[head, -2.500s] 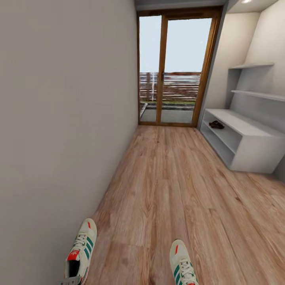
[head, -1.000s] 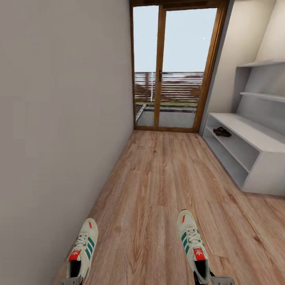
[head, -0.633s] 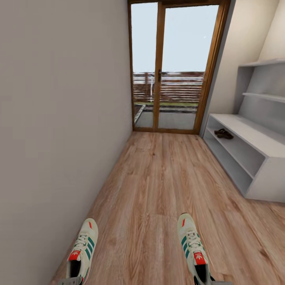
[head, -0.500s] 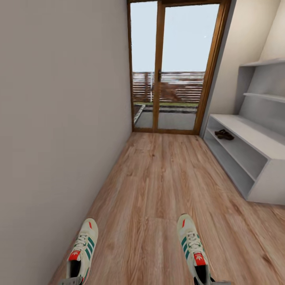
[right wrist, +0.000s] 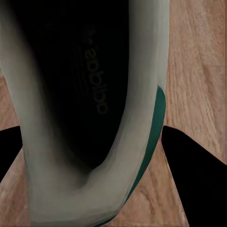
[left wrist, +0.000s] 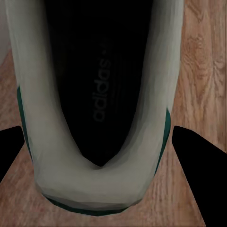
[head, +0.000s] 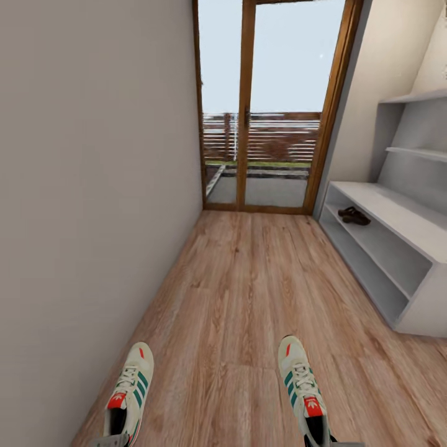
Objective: Pick up the two gym shoes and the two sandals from the corridor floor and place them onto the hallstand (shoe rack) in the corridor, making sure they are on the rack and not on the floor. Arrange them so the two gym shoes are next to each other and the two sandals are next to each other.
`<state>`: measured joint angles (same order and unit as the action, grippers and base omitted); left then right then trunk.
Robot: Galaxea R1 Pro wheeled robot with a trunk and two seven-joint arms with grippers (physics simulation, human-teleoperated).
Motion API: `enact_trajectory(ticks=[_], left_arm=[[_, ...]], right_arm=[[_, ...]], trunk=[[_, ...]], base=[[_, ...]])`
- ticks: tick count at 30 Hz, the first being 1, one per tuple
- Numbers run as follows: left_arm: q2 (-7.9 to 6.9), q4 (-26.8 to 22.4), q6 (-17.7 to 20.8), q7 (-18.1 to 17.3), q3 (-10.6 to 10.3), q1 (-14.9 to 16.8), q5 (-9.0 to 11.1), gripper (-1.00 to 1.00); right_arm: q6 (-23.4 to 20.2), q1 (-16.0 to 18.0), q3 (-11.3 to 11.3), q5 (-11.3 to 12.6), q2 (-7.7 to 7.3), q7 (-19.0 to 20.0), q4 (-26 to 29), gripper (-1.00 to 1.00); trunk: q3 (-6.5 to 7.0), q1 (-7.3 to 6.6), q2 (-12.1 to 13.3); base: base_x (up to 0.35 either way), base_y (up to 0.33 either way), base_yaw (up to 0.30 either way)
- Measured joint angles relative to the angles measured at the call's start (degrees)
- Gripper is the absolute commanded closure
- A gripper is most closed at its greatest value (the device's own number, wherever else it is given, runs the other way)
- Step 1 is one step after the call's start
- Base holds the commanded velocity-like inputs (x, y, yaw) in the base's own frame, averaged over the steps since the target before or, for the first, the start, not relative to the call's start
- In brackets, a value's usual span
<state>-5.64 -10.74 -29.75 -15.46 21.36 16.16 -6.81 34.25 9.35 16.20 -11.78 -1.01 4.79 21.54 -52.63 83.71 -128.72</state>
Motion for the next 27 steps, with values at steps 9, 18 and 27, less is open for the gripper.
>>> enact_trajectory(ticks=[9,18,27], left_arm=[[-0.02,0.0,0.0,0.0,0.0,0.0,0.0,1.00],[-0.05,0.0,0.0,0.0,0.0,0.0,0.0,1.00],[-0.02,0.0,0.0,0.0,0.0,0.0,0.0,1.00]], right_arm=[[0.0,0.0,0.0,-0.1,0.00,0.1,0.0,1.00],[0.0,0.0,-0.1,-0.1,0.00,0.2,0.0,1.00],[0.0,0.0,0.1,0.0,0.00,-0.1,-0.1,1.00]], trunk=[[0.00,0.00,0.0],[0.00,0.00,0.0],[0.00,0.00,0.0]], base=[[0.340,-0.101,-0.256],[0.340,-0.101,-0.267],[0.339,-0.101,-0.115]])
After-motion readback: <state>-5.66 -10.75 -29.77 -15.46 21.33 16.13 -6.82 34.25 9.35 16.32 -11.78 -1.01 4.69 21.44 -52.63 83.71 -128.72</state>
